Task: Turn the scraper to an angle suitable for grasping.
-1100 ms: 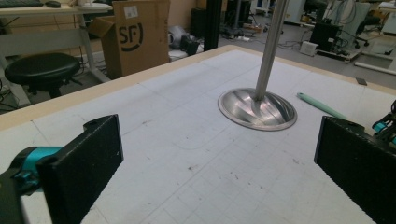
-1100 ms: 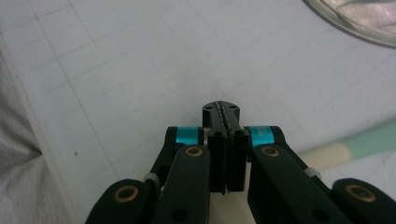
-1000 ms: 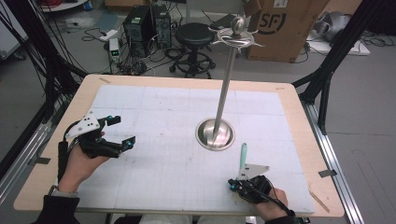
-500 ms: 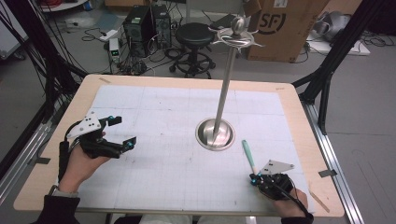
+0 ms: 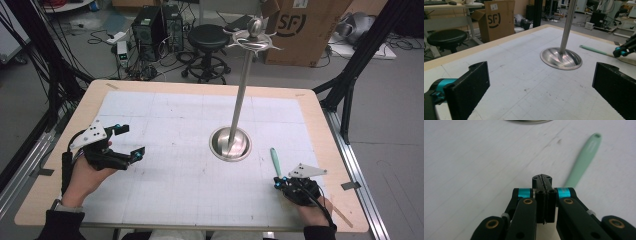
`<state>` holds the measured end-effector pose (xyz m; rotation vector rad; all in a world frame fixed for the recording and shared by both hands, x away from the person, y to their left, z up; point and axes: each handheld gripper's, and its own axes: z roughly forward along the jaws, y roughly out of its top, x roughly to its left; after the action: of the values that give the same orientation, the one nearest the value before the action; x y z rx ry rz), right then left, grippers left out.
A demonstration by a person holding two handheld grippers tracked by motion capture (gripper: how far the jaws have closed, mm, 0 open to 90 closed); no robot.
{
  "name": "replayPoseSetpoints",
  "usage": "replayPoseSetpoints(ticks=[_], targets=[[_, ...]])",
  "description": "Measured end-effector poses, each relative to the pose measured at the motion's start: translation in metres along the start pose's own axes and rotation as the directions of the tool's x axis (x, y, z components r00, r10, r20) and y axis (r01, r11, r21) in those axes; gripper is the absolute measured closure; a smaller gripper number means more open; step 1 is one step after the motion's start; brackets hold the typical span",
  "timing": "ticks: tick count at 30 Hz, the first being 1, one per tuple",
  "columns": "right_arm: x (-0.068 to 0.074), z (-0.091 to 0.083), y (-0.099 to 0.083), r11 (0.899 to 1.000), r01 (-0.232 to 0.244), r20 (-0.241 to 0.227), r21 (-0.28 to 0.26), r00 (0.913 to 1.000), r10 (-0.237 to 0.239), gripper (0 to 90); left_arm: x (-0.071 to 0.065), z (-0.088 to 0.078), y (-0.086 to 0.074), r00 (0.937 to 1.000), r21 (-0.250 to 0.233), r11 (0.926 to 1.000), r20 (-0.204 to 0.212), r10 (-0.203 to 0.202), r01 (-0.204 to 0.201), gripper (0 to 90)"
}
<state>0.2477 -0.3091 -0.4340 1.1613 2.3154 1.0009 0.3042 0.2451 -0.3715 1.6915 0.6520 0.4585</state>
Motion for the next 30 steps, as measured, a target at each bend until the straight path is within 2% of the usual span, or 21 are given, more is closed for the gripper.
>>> replayPoseSetpoints(ticks=[2,7,10,14,16,19,23,26,28,30], targets=[[-0.006,0.005,0.005,1.000,-0.011,0.034,-0.017,0.9994,0.012,90.0,0.000,-0.001,0.000,1.0000,-0.001,1.0000,-0.002,0.003,-0.003,1.7],[-0.027,0.018,0.018,0.998,-0.059,0.032,-0.031,0.9977,0.060,90.0,-0.002,-0.006,-0.002,0.9999,-0.003,1.0000,-0.011,0.003,-0.003,1.7],[-0.040,0.017,0.022,0.994,-0.090,0.059,-0.065,0.9939,0.094,90.0,-0.001,-0.010,-0.004,0.9999,-0.004,1.0000,-0.015,0.001,-0.001,1.7],[-0.060,0.020,0.017,0.989,-0.142,0.091,-0.051,0.9851,0.146,90.0,0.001,-0.017,-0.006,0.9994,-0.005,0.9999,-0.033,-0.009,0.009,1.7],[-0.066,0.024,0.014,0.987,-0.157,0.086,-0.038,0.9835,0.159,90.0,0.001,-0.020,-0.007,0.9992,-0.004,0.9999,-0.039,-0.011,0.011,1.7],[-0.068,0.032,0.015,0.988,-0.154,0.081,-0.032,0.9845,0.156,90.0,0.000,-0.024,-0.008,0.9989,-0.004,0.9999,-0.046,-0.011,0.011,1.7],[-0.069,0.041,0.018,0.989,-0.139,0.077,-0.050,0.9868,0.142,90.0,0.000,-0.029,-0.009,0.9983,-0.003,0.9999,-0.058,-0.013,0.012,1.7],[-0.070,0.045,0.022,0.988,-0.146,0.053,-0.043,0.9875,0.148,90.0,0.001,-0.030,-0.010,0.9979,0.002,0.9999,-0.064,-0.011,0.011,1.7],[-0.066,0.047,0.025,0.993,-0.116,0.027,-0.035,0.9928,0.117,90.0,0.001,-0.032,-0.010,0.9977,0.001,0.9999,-0.067,-0.012,0.012,1.7],[-0.062,0.049,0.027,0.996,-0.086,-0.021,-0.025,0.9961,0.086,90.0,0.002,-0.033,-0.010,0.9976,-0.004,0.9999,-0.068,-0.014,0.013,1.7]])
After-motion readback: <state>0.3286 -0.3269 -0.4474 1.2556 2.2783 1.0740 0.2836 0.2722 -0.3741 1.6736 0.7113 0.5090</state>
